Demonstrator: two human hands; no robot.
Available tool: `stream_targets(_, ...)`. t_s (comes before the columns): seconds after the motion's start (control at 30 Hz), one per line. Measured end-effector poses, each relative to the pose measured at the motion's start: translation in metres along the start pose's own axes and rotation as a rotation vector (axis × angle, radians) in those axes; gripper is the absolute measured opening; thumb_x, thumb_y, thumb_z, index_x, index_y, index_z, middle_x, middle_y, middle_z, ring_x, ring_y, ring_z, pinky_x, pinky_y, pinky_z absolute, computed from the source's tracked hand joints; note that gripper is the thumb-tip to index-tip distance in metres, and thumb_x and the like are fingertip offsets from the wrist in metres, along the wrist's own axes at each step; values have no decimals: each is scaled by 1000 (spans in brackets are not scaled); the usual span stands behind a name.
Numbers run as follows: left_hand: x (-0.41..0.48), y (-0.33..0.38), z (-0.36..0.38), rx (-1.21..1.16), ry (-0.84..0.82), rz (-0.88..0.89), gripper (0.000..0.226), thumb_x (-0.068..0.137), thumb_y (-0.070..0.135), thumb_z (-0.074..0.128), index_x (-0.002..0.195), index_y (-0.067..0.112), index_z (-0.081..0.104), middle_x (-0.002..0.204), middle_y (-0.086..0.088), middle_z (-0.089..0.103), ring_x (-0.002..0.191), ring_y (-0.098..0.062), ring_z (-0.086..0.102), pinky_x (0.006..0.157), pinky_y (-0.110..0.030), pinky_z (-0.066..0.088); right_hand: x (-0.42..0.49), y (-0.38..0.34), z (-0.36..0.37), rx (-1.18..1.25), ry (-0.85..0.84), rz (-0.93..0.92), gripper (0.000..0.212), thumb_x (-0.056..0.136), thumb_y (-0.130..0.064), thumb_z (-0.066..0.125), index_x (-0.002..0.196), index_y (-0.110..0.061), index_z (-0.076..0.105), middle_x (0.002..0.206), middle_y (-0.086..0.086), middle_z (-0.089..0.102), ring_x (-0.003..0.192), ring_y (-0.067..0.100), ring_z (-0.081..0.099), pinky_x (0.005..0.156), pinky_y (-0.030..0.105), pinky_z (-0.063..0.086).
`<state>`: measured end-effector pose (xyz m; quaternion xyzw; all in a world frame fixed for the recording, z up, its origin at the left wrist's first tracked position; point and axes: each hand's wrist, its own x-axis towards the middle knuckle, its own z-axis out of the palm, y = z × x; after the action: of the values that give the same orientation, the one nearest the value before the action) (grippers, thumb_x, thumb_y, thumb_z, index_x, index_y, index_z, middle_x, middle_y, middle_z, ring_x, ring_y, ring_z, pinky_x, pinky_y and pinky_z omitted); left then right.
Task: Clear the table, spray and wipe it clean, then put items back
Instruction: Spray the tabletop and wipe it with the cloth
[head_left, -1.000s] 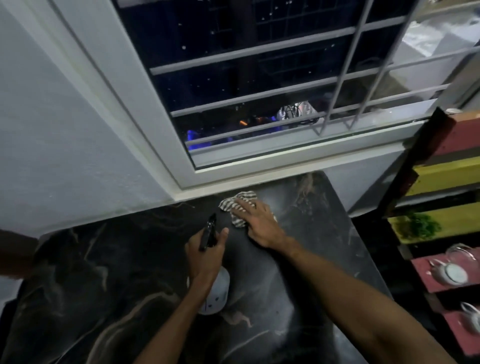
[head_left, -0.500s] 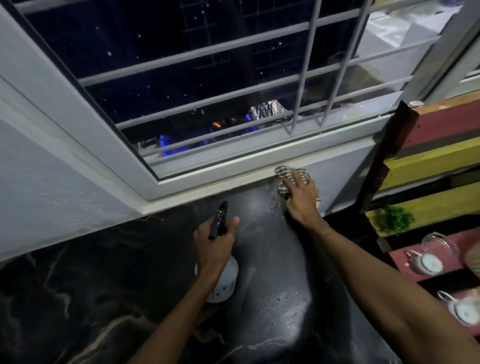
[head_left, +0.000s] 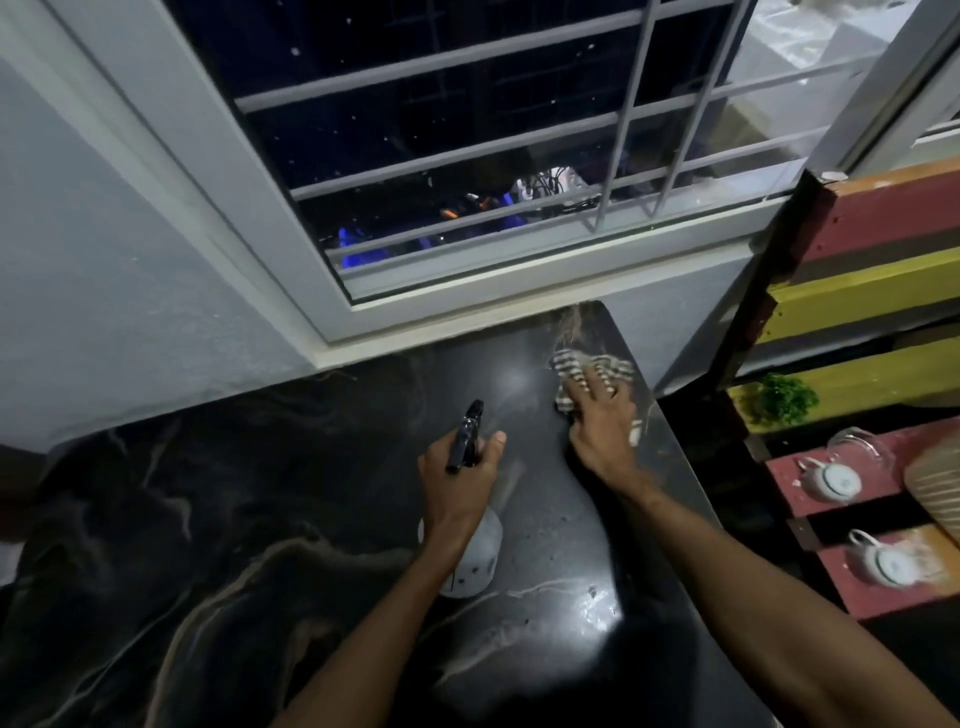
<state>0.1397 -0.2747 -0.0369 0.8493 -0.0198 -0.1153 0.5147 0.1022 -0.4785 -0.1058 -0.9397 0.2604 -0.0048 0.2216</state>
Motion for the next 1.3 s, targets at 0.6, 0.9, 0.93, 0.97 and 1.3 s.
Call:
stream_targets(0.6,-128,-115,-195,-77,124,-266,36,88,36,75,64,11,66,72,-14,71,88,-39,69,85,-51,58,-174,-185,89,-32,-178,-394,67,86,-11,49,150,-29,43,167,-1,20,141,35,24,116,45,23)
stream_targets(0.9,-167,-168,-291,-116,369,-282,35,85,25,80,57,17,61,57,0,68,62,-22,69,66,-40,58,-239,-316,150,-65,-429,-773,72,84,-12,51,152,-31,39,168,-4,12,142,35,23,115,50,23)
stream_targets(0.93,-168,-173,-296,-113,381,-292,36,85,26,81,57,15,61,56,-1,68,60,-23,69,64,-41,58,-228,-315,148,-49,-427,-715,73,82,-12,49,152,-30,39,168,-3,13,142,35,24,115,50,24)
stream_targets(0.97,-170,-178,-301,-111,394,-302,38,84,27,81,57,12,60,55,-4,67,58,-24,69,63,-43,59,-215,-313,145,-26,-385,-554,74,81,-13,48,152,-29,39,168,-1,14,144,37,23,118,50,22)
stream_targets(1.3,-170,-169,-284,-47,390,-219,39,87,25,79,56,9,62,53,-7,66,56,-25,66,66,-43,58,-165,-298,135,-26,-235,-364,68,85,-12,52,149,-31,43,165,2,22,140,40,29,116,51,27)
